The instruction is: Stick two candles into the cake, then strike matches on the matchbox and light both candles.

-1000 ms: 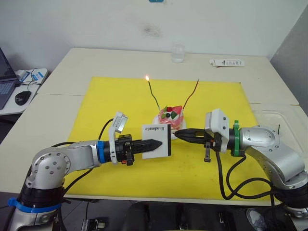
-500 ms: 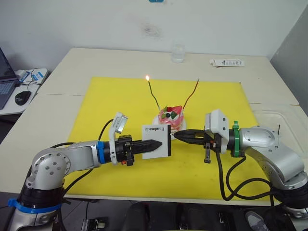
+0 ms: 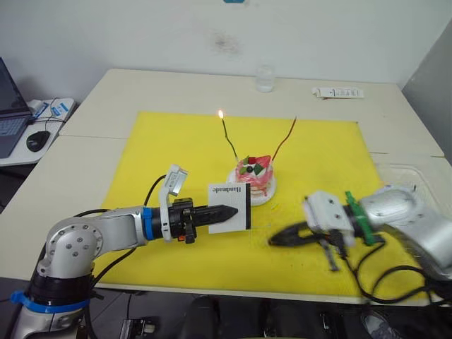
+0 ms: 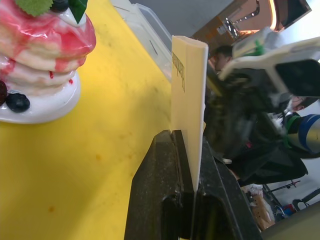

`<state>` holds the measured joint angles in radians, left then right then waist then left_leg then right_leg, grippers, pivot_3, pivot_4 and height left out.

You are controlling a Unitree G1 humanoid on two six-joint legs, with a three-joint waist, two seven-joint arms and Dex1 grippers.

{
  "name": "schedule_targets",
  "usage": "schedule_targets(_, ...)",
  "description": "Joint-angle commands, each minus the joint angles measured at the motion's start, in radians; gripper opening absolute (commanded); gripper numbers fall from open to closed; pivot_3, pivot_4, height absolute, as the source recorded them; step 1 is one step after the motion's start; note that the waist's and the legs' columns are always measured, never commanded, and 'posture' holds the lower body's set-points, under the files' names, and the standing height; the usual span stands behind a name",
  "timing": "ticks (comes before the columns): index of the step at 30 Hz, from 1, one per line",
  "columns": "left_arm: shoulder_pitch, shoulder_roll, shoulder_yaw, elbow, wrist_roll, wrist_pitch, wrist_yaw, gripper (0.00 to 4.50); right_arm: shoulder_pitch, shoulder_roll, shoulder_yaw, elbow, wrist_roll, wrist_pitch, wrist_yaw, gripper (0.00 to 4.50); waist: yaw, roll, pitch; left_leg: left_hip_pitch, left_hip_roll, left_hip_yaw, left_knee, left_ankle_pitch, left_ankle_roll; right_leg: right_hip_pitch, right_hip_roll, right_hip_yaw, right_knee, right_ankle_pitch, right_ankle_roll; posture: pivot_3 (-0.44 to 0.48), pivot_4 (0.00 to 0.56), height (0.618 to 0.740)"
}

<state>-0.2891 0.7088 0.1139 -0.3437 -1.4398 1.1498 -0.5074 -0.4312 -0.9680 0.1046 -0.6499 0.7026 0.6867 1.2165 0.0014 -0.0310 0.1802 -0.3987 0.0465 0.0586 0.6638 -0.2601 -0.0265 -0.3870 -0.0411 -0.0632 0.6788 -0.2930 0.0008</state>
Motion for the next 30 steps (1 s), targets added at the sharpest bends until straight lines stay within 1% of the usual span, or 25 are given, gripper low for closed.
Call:
schedule_targets(1,-0.007,0.0,0.015,-0.006,0.006,-0.01,-0.019,0.0,-0.028,0.033,-0.047,0.033,0.0,-0.009,-0.062,0.07,-0.004,0.0,0.0,0.0,0.0,0.0,0.0,0.0,0.0,0.0,0.0,0.001,0.0,0.0,0.0,0.0,0.15,0.74)
schedule_targets(7,-0.005,-0.006,0.013,-0.013,0.007,-0.007,-0.018,0.0,-0.04,0.12,-0.055,0.127,-0.078,-0.038,-0.186,0.07,-0.002,0.0,0.0,0.0,0.0,0.0,0.0,0.001,-0.001,-0.001,0.001,0.001,0.001,0.0,0.001,0.0,0.15,0.74)
schedule_targets(10,-0.008,-0.004,0.015,-0.01,0.009,-0.005,-0.02,0.0,-0.025,0.123,-0.05,0.15,-0.121,-0.066,-0.198,0.07,-0.002,0.0,0.0,0.0,0.0,0.0,0.0,0.001,-0.002,-0.001,0.001,0.001,0.001,0.0,-0.001,0.0,0.15,0.74)
schedule_targets(15,0.001,0.005,0.022,-0.016,0.002,-0.002,-0.02,0.0,0.005,0.04,-0.026,0.189,-0.237,-0.128,-0.16,0.07,-0.001,0.0,0.0,-0.001,0.0,0.001,0.0,0.002,-0.002,-0.001,0.001,0.0,0.0,0.001,-0.001,0.0,0.15,0.74)
schedule_targets(19,0.011,0.007,0.027,-0.022,-0.002,-0.002,-0.018,0.0,0.018,-0.064,-0.034,0.196,-0.269,-0.122,-0.097,0.07,-0.001,0.001,0.0,-0.001,0.0,0.001,0.0,0.001,-0.002,-0.001,0.001,0.001,0.0,0.001,-0.001,0.0,0.15,0.74)
schedule_targets(21,0.012,0.007,0.026,-0.022,-0.002,-0.003,-0.019,0.0,0.036,-0.152,-0.004,0.21,-0.337,-0.159,-0.042,0.07,-0.001,0.001,0.001,0.0,0.0,0.001,0.0,0.001,-0.001,-0.001,0.001,0.001,0.001,0.0,0.0,0.0,0.15,0.74)
schedule_targets(23,0.012,0.007,0.026,-0.021,-0.003,-0.004,-0.019,0.0,0.044,-0.183,0.018,0.226,-0.38,-0.166,-0.037,0.07,-0.001,0.001,0.0,0.0,0.0,0.001,0.0,0.001,-0.001,-0.001,0.001,0.0,0.001,-0.002,0.003,0.0,0.15,0.74)
schedule_targets(25,0.008,0.003,0.022,-0.021,0.0,-0.005,-0.018,0.0,0.05,-0.135,0.041,0.256,-0.41,-0.15,-0.097,0.07,-0.003,0.0,0.0,0.0,0.0,0.001,0.0,0.001,-0.001,-0.001,0.001,0.001,0.001,-0.002,0.003,0.0,0.15,0.74)
schedule_targets(28,0.004,0.0,0.018,-0.02,0.003,-0.006,-0.018,0.0,0.061,-0.03,0.062,0.309,-0.456,-0.128,-0.201,0.07,-0.004,0.0,0.0,0.0,0.001,0.001,0.0,0.002,-0.002,-0.001,0.001,0.001,0.001,-0.002,0.003,0.0,0.15,0.74)
schedule_targets(30,0.003,0.0,0.019,-0.022,-0.001,-0.004,-0.013,0.0,0.056,0.025,0.057,0.354,-0.482,-0.118,-0.256,0.07,-0.003,0.001,0.001,0.0,0.001,0.001,0.0,0.004,-0.006,-0.001,0.001,0.001,0.002,-0.002,0.003,0.0,0.15,0.74)
